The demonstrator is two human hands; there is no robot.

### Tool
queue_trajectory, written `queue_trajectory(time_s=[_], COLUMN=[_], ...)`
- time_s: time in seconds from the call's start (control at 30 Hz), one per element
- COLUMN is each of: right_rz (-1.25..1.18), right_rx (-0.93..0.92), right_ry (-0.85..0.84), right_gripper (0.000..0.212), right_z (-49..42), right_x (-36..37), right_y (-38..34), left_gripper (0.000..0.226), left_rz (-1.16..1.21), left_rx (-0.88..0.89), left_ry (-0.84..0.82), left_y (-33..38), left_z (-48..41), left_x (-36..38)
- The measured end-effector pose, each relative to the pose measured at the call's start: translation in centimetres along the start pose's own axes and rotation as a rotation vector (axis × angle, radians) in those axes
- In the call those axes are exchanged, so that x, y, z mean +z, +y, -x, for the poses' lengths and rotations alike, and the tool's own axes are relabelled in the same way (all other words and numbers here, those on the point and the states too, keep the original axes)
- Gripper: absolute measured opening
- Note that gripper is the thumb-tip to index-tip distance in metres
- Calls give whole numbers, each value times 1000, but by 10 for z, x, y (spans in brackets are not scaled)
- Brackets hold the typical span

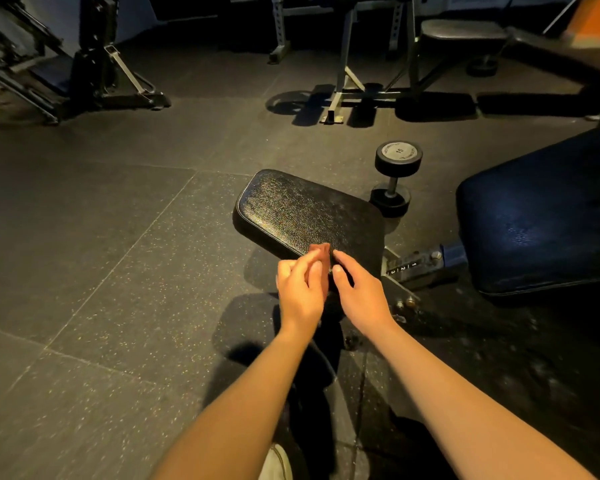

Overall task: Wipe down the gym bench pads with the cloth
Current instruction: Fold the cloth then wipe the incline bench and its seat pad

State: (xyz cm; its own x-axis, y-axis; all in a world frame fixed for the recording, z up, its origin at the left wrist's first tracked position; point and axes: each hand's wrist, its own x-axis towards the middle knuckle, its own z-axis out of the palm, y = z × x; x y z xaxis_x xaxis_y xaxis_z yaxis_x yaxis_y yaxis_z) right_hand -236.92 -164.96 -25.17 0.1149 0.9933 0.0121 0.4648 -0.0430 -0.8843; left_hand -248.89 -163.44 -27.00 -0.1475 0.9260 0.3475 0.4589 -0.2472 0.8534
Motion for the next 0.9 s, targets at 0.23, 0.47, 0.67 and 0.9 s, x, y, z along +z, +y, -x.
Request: queue_trajectory(time_s=[0.23,0.47,0.67,0.9], right_rz=[-15,-97,-176,-338], right_rx=[25,106,121,13], right_ry=[-38,-3,94,232], right_gripper=[40,39,33,31], right_z=[0,17,34,1], right_x=[-23,-38,-41,-48], right_y=[13,36,26,-31], left_gripper=[32,33,29,29], left_rz=[-1,-46,56,296], left_rx=[-110,-106,-56,-113], left_ry=[114,24,-178,-275], left_y=[10,-1,15,57], left_z=[-1,25,56,-28], left_x=[6,33,40,15])
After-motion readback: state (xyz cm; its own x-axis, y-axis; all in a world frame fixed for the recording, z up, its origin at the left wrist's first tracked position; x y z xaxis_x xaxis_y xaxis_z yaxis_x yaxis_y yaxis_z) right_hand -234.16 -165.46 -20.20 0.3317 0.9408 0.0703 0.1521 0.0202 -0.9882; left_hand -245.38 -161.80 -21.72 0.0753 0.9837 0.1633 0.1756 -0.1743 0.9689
